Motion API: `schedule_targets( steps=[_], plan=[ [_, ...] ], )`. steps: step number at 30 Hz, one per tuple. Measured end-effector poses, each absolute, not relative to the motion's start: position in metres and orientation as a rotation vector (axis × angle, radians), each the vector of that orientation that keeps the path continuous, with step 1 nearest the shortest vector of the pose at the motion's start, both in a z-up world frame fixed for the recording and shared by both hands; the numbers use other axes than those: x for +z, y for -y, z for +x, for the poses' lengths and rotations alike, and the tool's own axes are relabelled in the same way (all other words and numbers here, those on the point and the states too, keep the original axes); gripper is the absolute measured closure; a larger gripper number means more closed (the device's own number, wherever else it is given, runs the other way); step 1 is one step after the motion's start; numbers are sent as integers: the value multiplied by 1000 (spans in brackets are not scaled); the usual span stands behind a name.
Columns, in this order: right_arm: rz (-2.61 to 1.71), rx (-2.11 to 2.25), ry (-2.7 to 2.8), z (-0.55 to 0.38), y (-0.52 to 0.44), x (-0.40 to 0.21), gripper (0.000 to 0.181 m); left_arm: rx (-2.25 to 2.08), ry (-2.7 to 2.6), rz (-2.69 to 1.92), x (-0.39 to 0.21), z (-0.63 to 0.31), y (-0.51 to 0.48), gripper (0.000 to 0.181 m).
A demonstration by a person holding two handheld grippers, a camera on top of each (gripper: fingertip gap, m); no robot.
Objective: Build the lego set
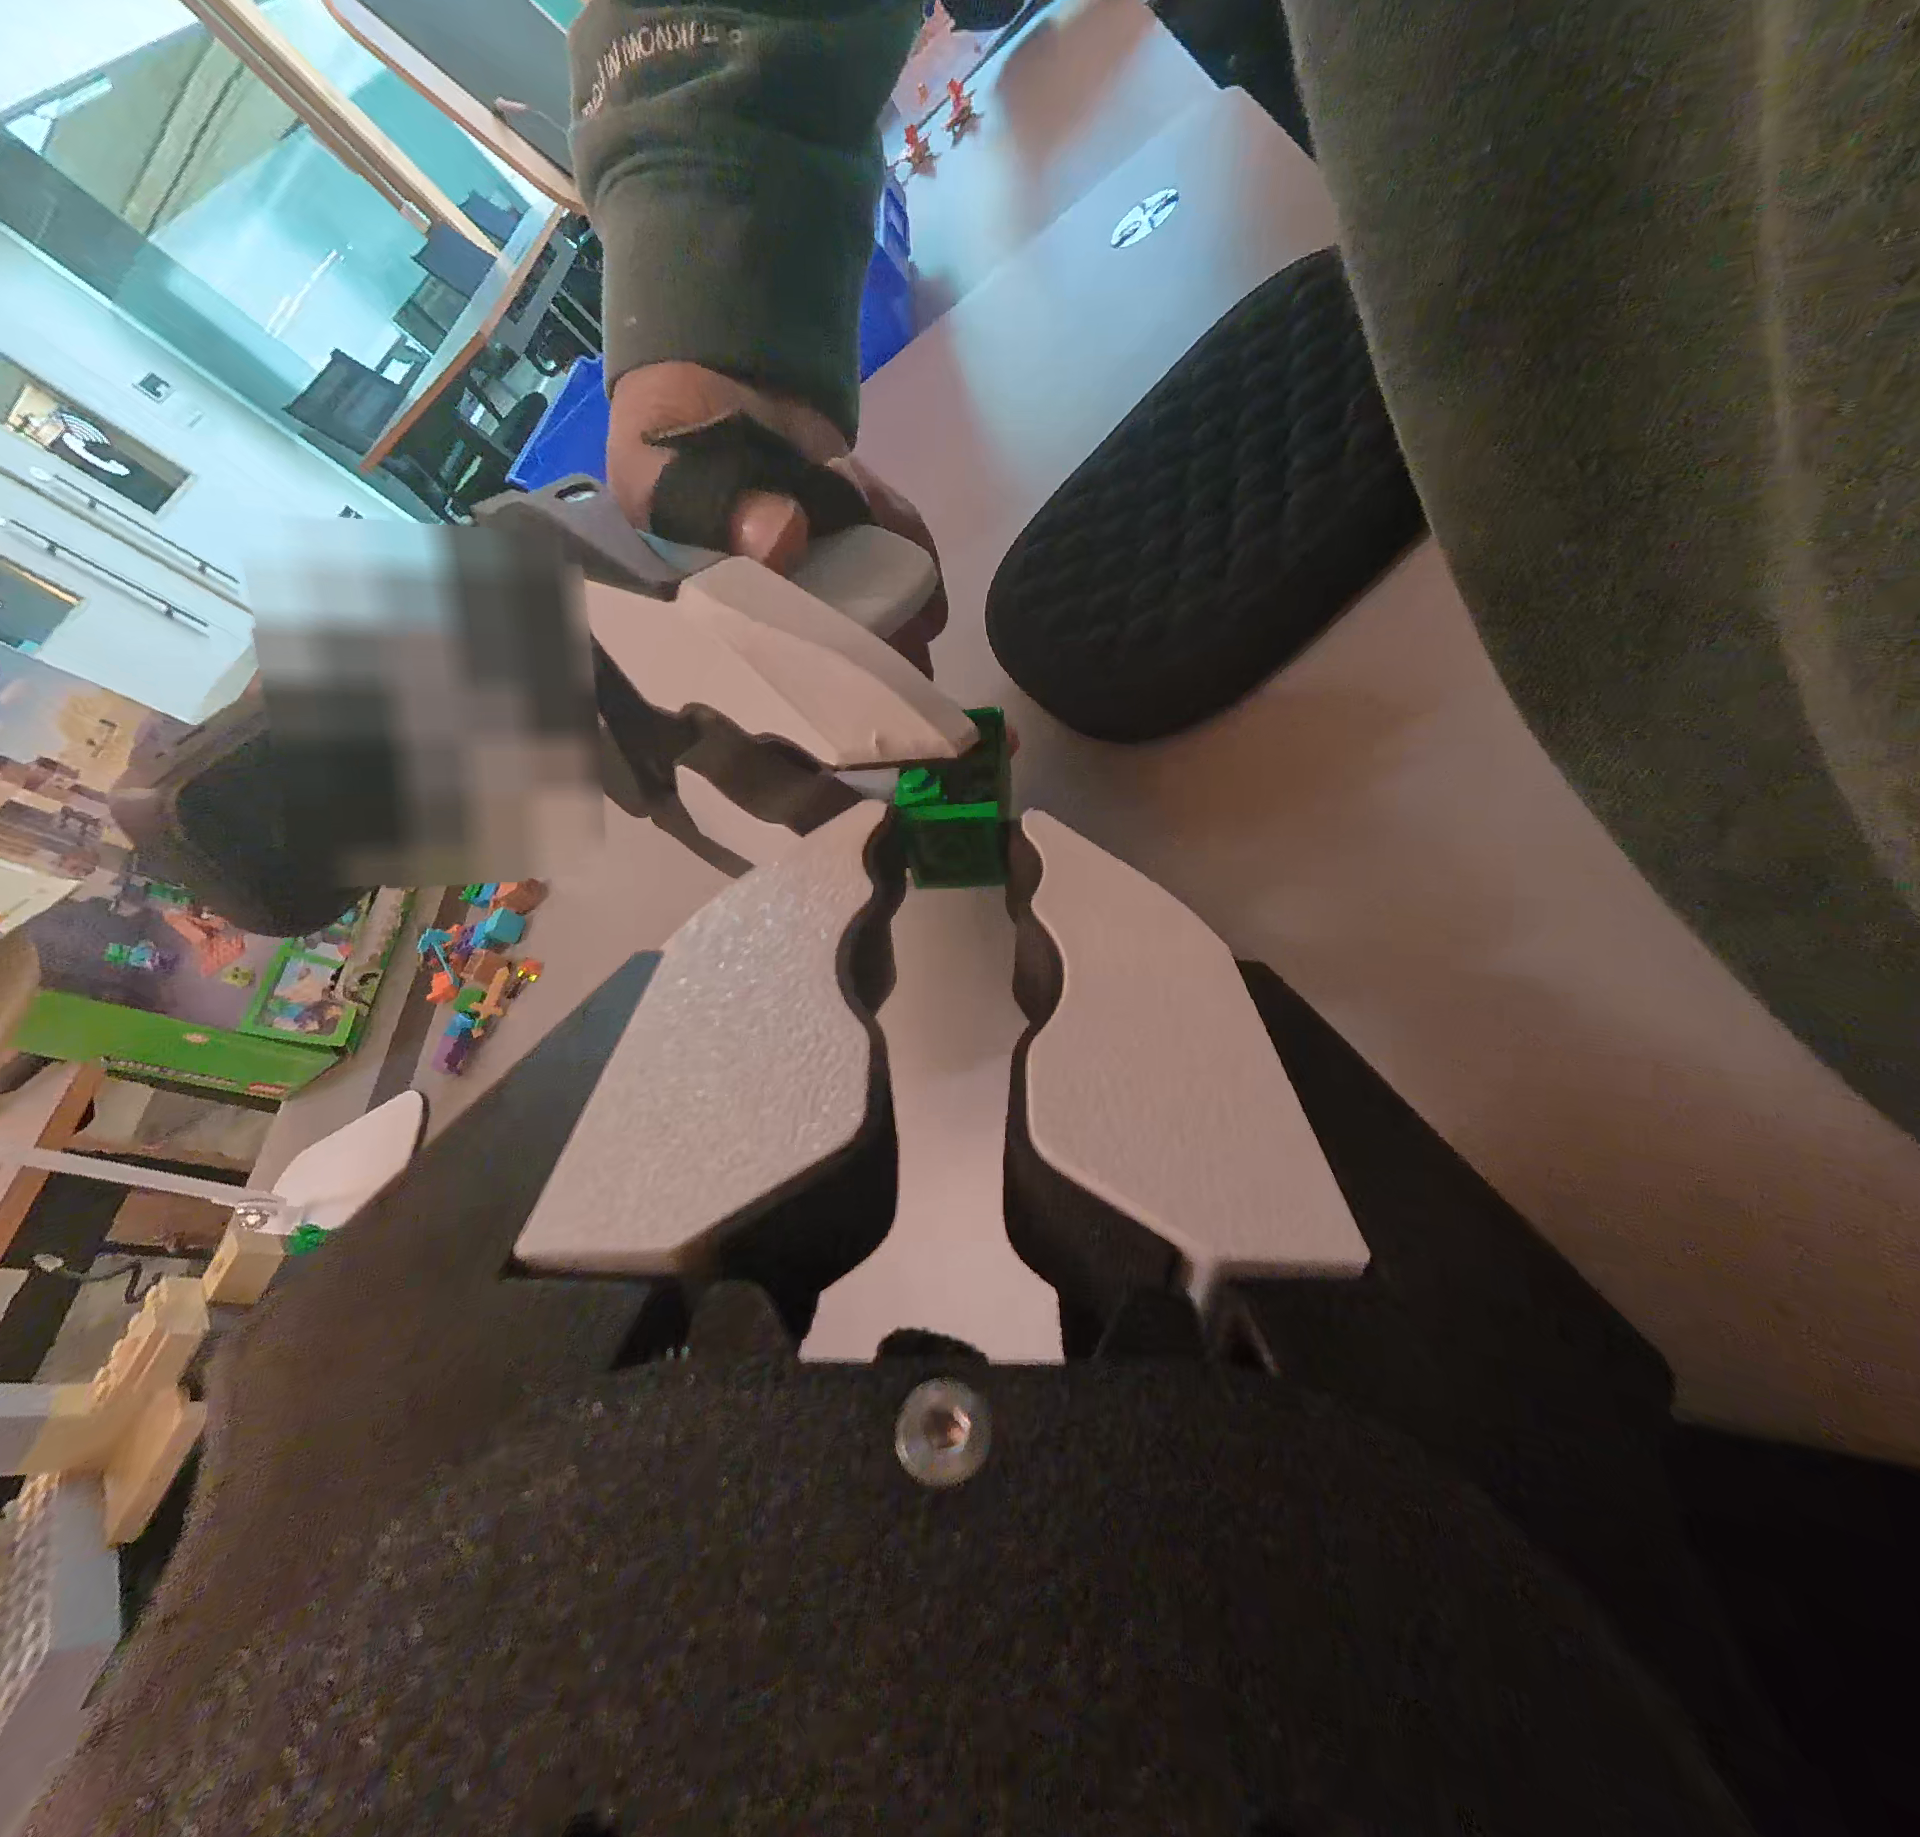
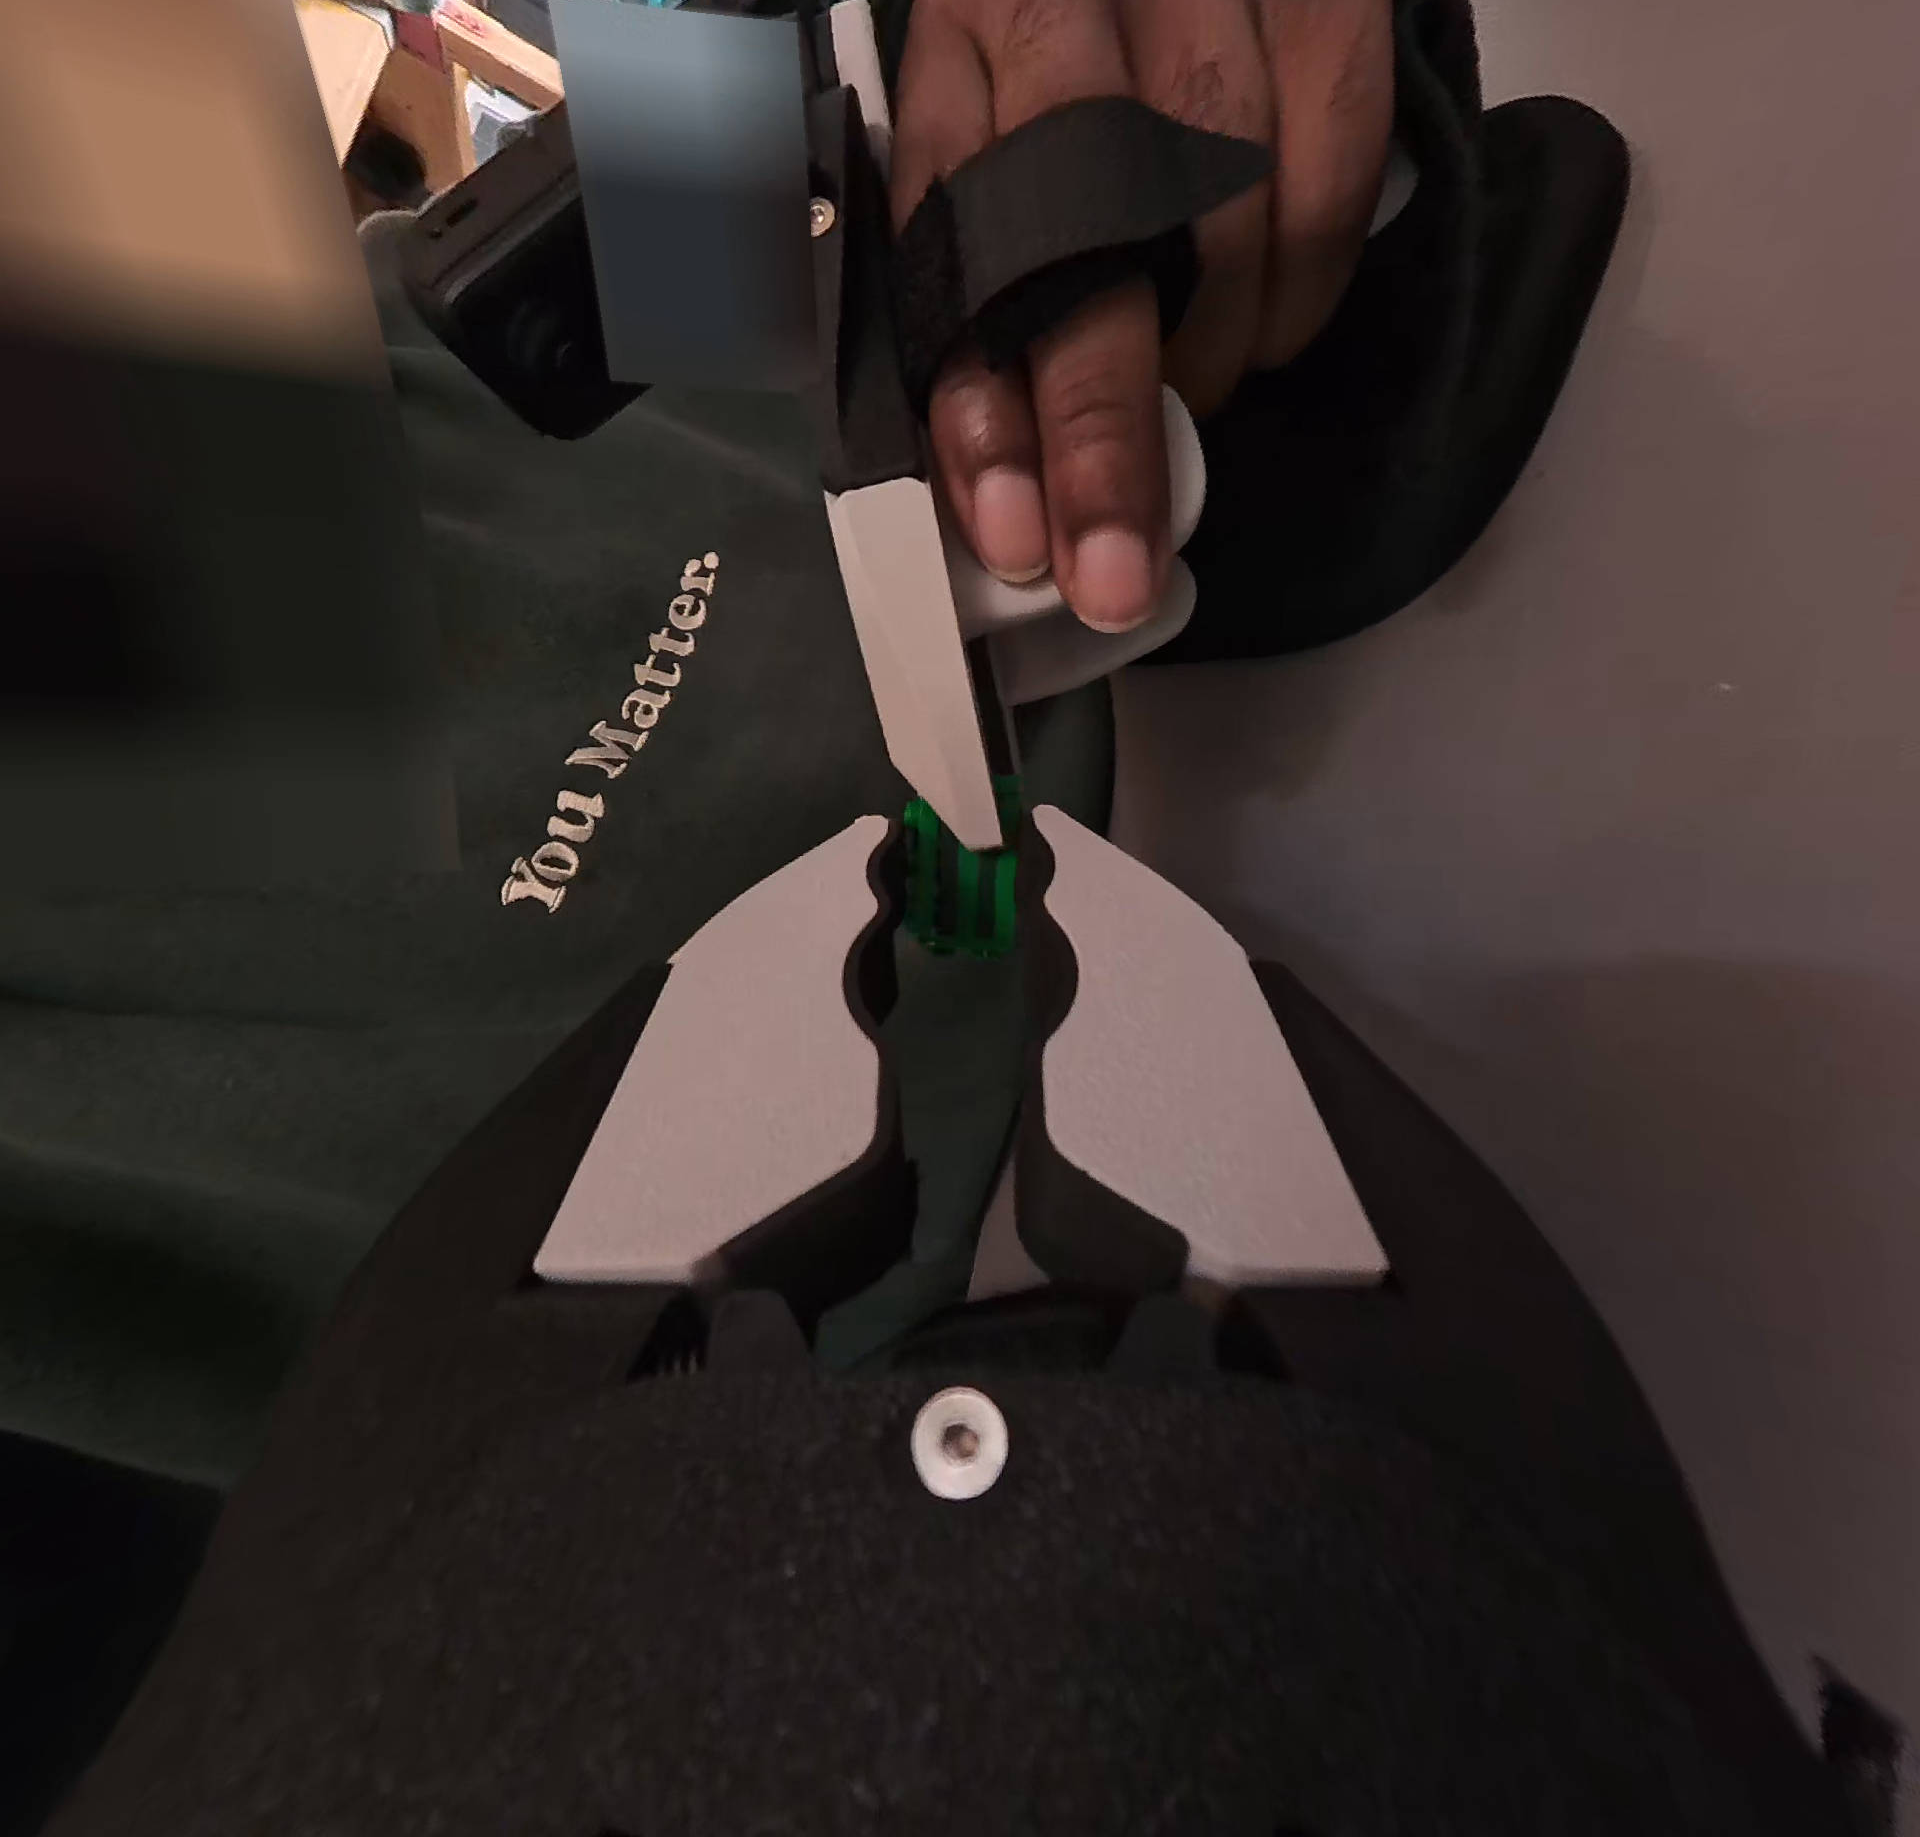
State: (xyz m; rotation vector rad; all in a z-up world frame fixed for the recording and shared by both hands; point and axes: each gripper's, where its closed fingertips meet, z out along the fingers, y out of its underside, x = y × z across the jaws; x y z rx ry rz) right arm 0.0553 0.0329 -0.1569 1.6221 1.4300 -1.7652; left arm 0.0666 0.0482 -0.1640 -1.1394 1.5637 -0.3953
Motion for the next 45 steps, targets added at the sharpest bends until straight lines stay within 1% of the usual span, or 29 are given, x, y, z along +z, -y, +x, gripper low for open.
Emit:
schedule_targets(
  steps=[9, 27, 45],
  plan=[
    [1695, -1821, -1510, 48, -37, -157, 161, -506, -1486, -1208, -163, 61, -51, 164],
    [1717, -1789, -1814, 50, -34, -153, 160, -442, -1477, -1146, -156, 65, -49, 164],
    [1634, -1915, -1613, 48, -23, -142, 162, -402, -1505, -1014, -144, 64, -37, 164]
  ],
)
